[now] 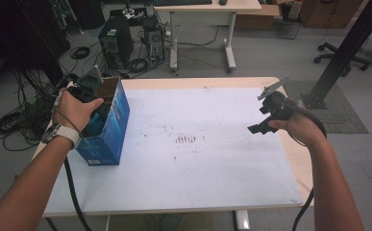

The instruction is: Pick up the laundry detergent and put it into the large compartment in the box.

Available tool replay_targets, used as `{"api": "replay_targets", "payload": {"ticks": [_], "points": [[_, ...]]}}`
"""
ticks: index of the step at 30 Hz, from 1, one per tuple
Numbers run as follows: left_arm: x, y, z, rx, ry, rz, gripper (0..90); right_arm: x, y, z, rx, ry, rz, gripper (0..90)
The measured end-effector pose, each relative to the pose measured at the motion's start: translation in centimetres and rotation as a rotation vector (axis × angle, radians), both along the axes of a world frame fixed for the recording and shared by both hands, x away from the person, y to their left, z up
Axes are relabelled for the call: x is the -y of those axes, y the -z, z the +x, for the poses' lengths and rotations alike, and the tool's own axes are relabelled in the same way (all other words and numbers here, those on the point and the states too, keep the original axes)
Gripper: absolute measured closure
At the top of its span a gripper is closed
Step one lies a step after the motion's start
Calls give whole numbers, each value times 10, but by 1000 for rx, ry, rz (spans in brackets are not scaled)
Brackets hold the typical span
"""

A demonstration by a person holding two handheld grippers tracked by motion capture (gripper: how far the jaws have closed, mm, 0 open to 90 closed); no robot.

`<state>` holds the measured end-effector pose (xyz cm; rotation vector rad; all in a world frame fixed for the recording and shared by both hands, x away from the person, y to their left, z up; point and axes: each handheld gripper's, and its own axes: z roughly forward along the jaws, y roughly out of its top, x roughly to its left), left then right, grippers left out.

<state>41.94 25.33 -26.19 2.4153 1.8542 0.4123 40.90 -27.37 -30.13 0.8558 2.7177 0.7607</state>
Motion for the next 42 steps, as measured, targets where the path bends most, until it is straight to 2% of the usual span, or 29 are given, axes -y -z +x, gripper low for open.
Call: {"api": "replay_targets", "payload": {"ticks": [10,15,29,32,34,42], "points": [[1,-5,-2,0,10,-7,122,2,0,-3,1,2,2,77],[-1,-10,-3,-2,9,-37,109,3,-1,-4,3,4,3,77],[1,-31,-7,9,44,-37,96,5,-3,-6,2,6,0,78],[1,-36,-8,7,52,-25,101,5,-4,-6,4,6,1,77],[1,-38,-8,3,56,-37,107,5,-4,-6,3,7,-1,77],[5,-49,-11,-3,97,-31,101,4,-5,-6,3,4,-2,77]]}}
